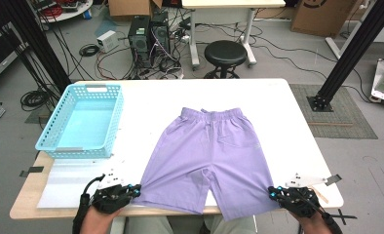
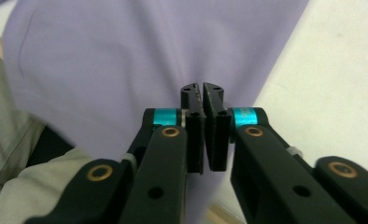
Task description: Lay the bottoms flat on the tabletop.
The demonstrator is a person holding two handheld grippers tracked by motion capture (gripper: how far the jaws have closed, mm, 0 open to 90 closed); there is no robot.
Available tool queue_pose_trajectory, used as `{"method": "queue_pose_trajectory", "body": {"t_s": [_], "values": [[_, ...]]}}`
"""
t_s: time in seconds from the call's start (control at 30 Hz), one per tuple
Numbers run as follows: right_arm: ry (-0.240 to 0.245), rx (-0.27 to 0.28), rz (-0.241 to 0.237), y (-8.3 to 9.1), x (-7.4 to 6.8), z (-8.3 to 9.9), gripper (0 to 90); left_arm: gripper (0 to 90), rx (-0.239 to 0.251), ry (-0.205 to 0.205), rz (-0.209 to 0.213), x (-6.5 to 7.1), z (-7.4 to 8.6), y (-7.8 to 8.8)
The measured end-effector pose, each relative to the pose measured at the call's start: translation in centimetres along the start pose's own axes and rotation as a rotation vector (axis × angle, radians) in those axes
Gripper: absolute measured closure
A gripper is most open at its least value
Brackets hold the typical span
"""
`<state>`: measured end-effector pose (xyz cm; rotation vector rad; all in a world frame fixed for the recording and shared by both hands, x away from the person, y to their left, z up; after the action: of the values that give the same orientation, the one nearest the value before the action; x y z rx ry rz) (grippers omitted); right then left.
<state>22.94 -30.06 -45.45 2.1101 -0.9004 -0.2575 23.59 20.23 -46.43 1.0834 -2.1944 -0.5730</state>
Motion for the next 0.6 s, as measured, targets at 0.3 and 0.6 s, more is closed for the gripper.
{"method": "queue_pose_trajectory", "body": {"t_s": [0.3,0.6], "values": [[-0.121,0.088,0.168,-3.7,5.2,-3.8,70.9,61.5,0.099,0.027,-0.056,-0.4,-4.5,-4.0],[-0.017,0.038,0.091,-7.0,4.3,-5.5,78.4,88.8,0.039,-0.062,-0.175,-0.7,-5.2,-6.3]]}}
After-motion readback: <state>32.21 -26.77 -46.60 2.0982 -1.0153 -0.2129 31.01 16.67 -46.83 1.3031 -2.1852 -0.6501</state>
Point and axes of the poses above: each handheld gripper's, and its own axes: y roughly backward along the jaws, z roughly out of its underside, x roughly to its right, the point moved 3 cm from there along -y, roughly forward along the jaws, and after that the axes turned 13 degrees about y, right-handed, at the moved point
